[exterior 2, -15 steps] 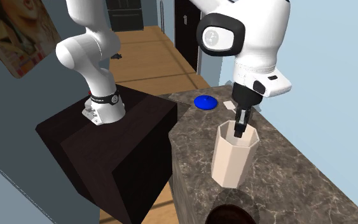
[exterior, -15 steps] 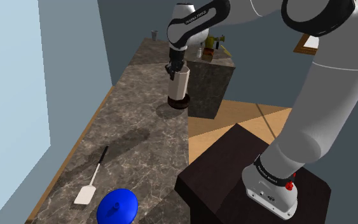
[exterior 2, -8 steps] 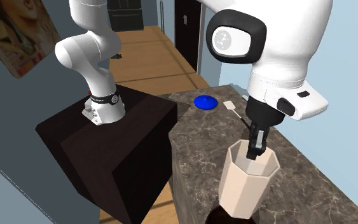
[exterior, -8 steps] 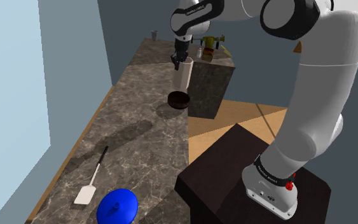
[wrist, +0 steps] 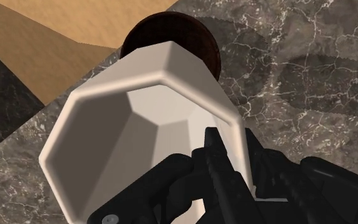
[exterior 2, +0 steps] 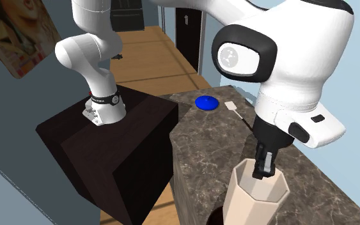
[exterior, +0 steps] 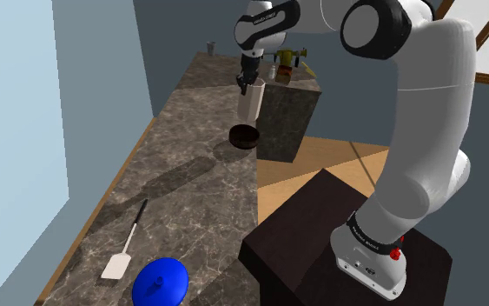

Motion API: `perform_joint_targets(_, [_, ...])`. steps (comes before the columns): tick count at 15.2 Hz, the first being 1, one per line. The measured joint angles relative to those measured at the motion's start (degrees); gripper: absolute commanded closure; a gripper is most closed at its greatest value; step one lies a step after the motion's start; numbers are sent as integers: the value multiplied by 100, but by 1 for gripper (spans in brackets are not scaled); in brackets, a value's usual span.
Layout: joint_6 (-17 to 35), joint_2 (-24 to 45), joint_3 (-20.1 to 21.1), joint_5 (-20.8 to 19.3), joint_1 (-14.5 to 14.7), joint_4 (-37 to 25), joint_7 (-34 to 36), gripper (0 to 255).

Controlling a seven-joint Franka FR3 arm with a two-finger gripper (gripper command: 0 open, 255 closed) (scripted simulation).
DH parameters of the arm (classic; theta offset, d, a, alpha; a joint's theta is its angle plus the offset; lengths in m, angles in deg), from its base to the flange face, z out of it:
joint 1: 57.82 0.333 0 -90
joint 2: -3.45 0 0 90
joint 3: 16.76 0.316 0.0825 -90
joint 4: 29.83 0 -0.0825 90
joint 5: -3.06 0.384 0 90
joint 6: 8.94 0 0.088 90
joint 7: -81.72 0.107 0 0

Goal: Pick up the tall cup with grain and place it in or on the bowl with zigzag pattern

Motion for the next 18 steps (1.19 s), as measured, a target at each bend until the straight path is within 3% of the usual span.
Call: perform_joint_targets(18, [1054, 666, 11, 15, 3, 387, 0, 255])
